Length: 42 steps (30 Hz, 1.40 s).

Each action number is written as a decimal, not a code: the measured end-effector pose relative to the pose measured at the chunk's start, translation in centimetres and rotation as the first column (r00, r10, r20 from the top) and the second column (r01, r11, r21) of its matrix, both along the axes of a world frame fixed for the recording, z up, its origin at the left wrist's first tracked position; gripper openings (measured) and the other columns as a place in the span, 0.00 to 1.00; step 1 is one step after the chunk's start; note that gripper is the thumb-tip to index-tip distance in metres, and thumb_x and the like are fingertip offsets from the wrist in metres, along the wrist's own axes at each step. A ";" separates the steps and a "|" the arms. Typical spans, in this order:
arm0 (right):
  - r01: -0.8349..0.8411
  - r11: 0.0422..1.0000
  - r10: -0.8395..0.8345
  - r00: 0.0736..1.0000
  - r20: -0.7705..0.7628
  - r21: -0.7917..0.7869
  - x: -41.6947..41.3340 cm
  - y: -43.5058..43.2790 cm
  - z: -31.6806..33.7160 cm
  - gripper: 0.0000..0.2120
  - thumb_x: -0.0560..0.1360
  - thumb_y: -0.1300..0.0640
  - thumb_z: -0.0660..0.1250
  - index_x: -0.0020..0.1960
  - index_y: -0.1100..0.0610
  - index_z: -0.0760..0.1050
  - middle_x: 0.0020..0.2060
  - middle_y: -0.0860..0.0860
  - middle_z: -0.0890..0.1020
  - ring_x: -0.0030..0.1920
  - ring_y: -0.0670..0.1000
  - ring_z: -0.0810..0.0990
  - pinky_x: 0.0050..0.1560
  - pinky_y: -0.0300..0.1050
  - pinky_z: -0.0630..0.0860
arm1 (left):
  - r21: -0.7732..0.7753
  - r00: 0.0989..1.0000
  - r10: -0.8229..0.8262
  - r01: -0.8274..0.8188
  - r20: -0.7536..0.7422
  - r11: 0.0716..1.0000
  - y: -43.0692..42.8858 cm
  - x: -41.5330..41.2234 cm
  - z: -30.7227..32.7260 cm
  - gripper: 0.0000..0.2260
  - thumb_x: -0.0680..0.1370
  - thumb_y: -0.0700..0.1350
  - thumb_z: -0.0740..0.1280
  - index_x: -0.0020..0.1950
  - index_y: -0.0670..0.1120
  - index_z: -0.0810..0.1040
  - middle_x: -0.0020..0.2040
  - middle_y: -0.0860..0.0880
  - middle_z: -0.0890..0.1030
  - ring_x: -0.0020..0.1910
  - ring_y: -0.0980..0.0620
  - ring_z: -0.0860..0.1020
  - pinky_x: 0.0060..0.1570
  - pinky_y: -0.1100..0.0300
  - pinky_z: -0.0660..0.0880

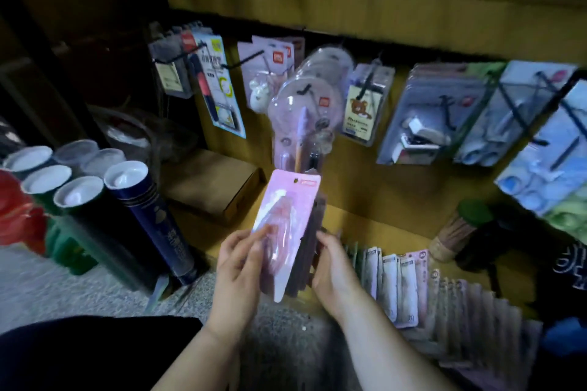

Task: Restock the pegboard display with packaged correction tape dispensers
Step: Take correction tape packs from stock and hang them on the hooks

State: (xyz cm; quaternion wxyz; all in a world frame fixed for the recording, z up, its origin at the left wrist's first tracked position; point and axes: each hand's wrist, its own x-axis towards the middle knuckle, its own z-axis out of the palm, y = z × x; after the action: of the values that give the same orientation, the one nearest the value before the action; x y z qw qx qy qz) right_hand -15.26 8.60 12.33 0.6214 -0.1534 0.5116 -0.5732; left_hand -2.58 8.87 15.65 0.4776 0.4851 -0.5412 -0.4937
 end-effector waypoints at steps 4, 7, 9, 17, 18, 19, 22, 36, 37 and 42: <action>0.012 0.999 -0.013 1.000 -0.011 -0.047 -0.1 1.8 4.1 0.35 0.70 0.39 0.62 0.71 0.54 0.60 0.55 0.54 0.82 0.51 0.53 0.80 0.39 0.45 0.78 | -0.061 1.000 0.013 -0.013 -0.005 0.998 1.5 -0.2 3.4 0.14 0.76 0.37 0.63 0.43 0.58 0.77 0.54 0.55 0.68 0.54 0.64 0.72 0.53 0.71 0.69; 0.011 0.983 -0.019 0.999 -0.041 -0.183 -1.2 3.0 7.6 0.30 0.66 0.37 0.59 0.61 0.53 0.73 0.51 0.51 0.82 0.52 0.52 0.78 0.64 0.55 0.70 | -0.132 1.000 -0.030 0.030 0.006 0.991 2.2 -0.8 6.0 0.16 0.74 0.36 0.65 0.47 0.60 0.73 0.61 0.50 0.65 0.61 0.53 0.68 0.59 0.63 0.67; -0.001 0.964 -0.018 0.997 -0.070 -0.267 -2.3 3.9 9.8 0.37 0.60 0.38 0.62 0.65 0.55 0.70 0.53 0.53 0.81 0.54 0.53 0.78 0.62 0.52 0.71 | -0.132 0.997 -0.071 0.067 -0.021 0.989 2.4 -1.3 7.6 0.22 0.72 0.40 0.69 0.58 0.59 0.66 0.63 0.51 0.62 0.60 0.53 0.66 0.61 0.58 0.67; -0.037 0.892 -0.105 0.952 -0.287 -0.450 -5.6 8.0 16.8 0.16 0.62 0.60 0.67 0.49 0.52 0.73 0.33 0.45 0.86 0.34 0.43 0.84 0.33 0.36 0.79 | -0.030 0.799 -0.540 0.553 -0.263 0.833 2.1 -4.9 11.8 0.46 0.54 0.58 0.76 0.69 0.50 0.65 0.59 0.49 0.80 0.57 0.48 0.79 0.58 0.52 0.75; -0.020 0.895 -0.126 0.947 -0.296 -0.445 -5.8 8.2 17.4 0.17 0.62 0.60 0.68 0.50 0.51 0.73 0.36 0.46 0.86 0.35 0.44 0.84 0.34 0.37 0.79 | -0.041 0.757 -0.596 0.609 -0.268 0.792 2.1 -5.4 12.0 0.45 0.54 0.60 0.77 0.68 0.48 0.67 0.59 0.45 0.80 0.57 0.45 0.79 0.59 0.48 0.74; -0.005 0.900 -0.141 0.942 -0.304 -0.435 -6.2 8.4 17.9 0.16 0.65 0.61 0.70 0.50 0.50 0.73 0.38 0.46 0.85 0.36 0.45 0.84 0.35 0.38 0.80 | -0.062 0.714 -0.644 0.655 -0.273 0.753 2.0 -5.9 12.3 0.44 0.55 0.60 0.77 0.67 0.46 0.69 0.59 0.43 0.80 0.58 0.43 0.78 0.59 0.47 0.74; 0.057 0.907 -0.197 0.934 -0.299 -0.418 -7.3 8.8 19.4 0.10 0.70 0.59 0.69 0.49 0.50 0.73 0.38 0.48 0.84 0.37 0.47 0.84 0.37 0.41 0.80 | -0.098 0.611 -0.727 0.741 -0.314 0.665 2.0 -7.1 13.5 0.43 0.54 0.57 0.79 0.65 0.46 0.70 0.59 0.42 0.80 0.58 0.43 0.78 0.54 0.53 0.75; 0.376 0.705 -0.688 0.569 -0.450 -0.601 -11.4 9.6 25.0 0.13 0.74 0.63 0.64 0.32 0.56 0.69 0.28 0.49 0.74 0.32 0.48 0.71 0.31 0.35 0.68 | -0.196 0.699 -0.648 0.620 -0.302 0.760 1.5 -14.9 18.7 0.42 0.52 0.51 0.73 0.66 0.52 0.66 0.58 0.46 0.79 0.55 0.46 0.80 0.60 0.46 0.74; 0.360 0.710 -0.683 0.561 -0.468 -0.605 -11.8 9.7 25.0 0.15 0.74 0.63 0.64 0.29 0.56 0.68 0.26 0.49 0.72 0.30 0.47 0.70 0.29 0.35 0.66 | -0.196 0.688 -0.664 0.636 -0.293 0.746 1.6 -15.4 18.9 0.43 0.52 0.52 0.73 0.66 0.52 0.65 0.58 0.46 0.79 0.55 0.46 0.80 0.60 0.45 0.74; 0.343 0.698 -0.711 0.437 -0.551 -0.629 -13.0 10.0 26.2 0.17 0.76 0.62 0.60 0.29 0.55 0.63 0.27 0.52 0.67 0.32 0.48 0.65 0.31 0.38 0.61 | -0.212 0.656 -0.689 0.659 -0.309 0.722 1.9 -16.4 20.2 0.46 0.52 0.53 0.76 0.68 0.50 0.64 0.62 0.44 0.76 0.59 0.44 0.77 0.63 0.43 0.71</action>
State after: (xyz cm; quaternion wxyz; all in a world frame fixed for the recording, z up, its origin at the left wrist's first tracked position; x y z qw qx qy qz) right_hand -28.24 18.63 38.51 0.0753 -0.3386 0.6056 -0.7162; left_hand -19.00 10.75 35.82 0.3715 0.1290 -0.6026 -0.6944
